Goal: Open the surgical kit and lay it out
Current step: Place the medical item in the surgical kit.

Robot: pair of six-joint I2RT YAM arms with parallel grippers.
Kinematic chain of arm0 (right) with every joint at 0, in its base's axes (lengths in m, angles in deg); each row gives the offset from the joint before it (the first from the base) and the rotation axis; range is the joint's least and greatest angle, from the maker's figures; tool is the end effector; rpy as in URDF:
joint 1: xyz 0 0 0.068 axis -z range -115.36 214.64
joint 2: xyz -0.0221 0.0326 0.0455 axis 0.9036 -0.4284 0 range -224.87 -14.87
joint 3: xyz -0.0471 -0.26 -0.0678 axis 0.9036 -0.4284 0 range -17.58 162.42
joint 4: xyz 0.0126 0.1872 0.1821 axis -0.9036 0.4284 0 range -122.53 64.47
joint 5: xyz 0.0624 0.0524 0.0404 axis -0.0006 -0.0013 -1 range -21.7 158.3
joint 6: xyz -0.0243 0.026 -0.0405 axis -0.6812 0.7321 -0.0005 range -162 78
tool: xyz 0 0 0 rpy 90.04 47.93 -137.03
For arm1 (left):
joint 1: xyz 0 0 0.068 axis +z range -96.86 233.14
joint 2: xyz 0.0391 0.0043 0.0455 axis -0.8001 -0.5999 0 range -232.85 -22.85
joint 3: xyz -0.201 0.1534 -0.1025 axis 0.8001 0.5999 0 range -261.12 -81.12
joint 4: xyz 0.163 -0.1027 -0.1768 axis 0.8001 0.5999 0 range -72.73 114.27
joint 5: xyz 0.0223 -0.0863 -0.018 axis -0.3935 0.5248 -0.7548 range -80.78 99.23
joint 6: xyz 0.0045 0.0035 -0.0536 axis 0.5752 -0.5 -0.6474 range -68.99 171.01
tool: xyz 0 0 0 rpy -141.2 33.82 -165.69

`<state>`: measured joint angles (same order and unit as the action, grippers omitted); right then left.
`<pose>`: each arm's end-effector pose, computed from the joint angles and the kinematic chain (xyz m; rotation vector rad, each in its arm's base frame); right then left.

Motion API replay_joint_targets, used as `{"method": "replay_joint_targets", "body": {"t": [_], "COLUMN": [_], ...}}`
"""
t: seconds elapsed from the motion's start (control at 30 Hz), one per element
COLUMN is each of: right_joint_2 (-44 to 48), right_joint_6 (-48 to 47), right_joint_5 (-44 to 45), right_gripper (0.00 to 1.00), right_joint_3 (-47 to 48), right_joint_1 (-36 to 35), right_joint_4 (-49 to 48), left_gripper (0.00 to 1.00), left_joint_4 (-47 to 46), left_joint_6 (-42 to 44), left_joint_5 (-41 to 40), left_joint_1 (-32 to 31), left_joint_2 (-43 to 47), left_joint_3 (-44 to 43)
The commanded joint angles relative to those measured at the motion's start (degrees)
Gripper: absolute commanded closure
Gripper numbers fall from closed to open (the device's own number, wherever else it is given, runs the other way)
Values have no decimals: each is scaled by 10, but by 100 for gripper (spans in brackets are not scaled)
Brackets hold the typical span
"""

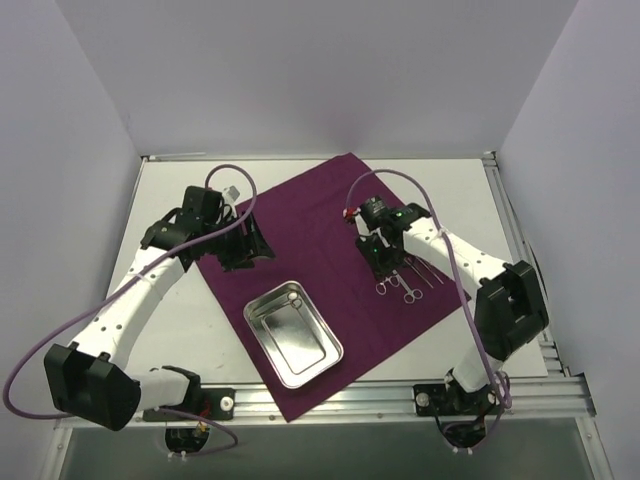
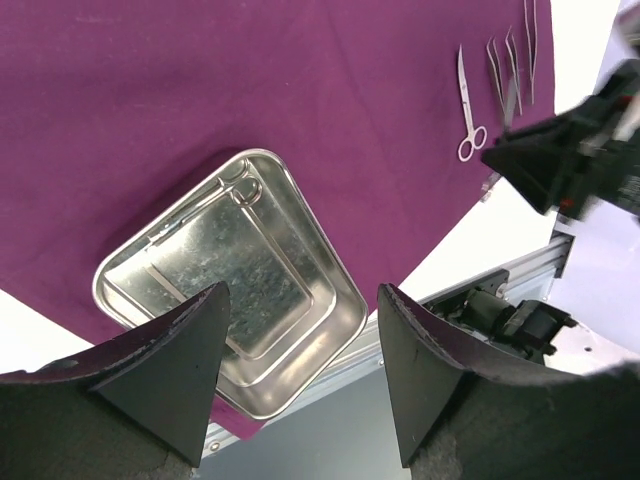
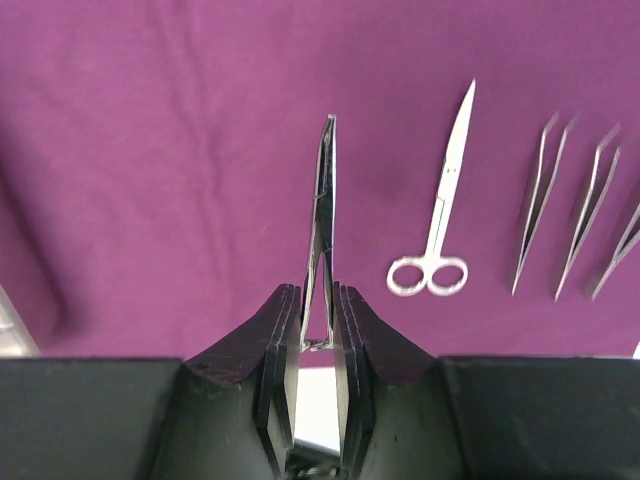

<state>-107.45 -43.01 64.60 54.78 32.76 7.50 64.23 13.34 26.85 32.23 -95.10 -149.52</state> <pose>0.2848 0.1798 0.2537 -0.7706 2.5305 0.2694 0.2355 -0.1015 0.3248 -0.2350 2.5700 -0.7973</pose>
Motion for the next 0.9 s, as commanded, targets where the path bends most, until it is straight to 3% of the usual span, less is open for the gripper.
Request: {"method": "replay_joint_targets", "body": {"t": [0.0,0.3,0.87], "right_joint_2": [-34,-85,-132], "right_joint_6": [-30,-28,9], "right_joint_5": [14,-2,17], "right_gripper": [100,100,100], "right_joint_3": [-30,-61,-13], "right_joint_1": [6,23,11], "right_joint_4": [-28,-59,-7], "left_gripper": [31,32,32], "left_joint_4": [-13,-11,-22], "left_joint_6": [44,61,58], "left_joint_5": [58,94,103], "left_joint_1": [33,75,91], "left_joint_2": [-6,-9,-7], "left_joint_3": [-28,-12,11]}}
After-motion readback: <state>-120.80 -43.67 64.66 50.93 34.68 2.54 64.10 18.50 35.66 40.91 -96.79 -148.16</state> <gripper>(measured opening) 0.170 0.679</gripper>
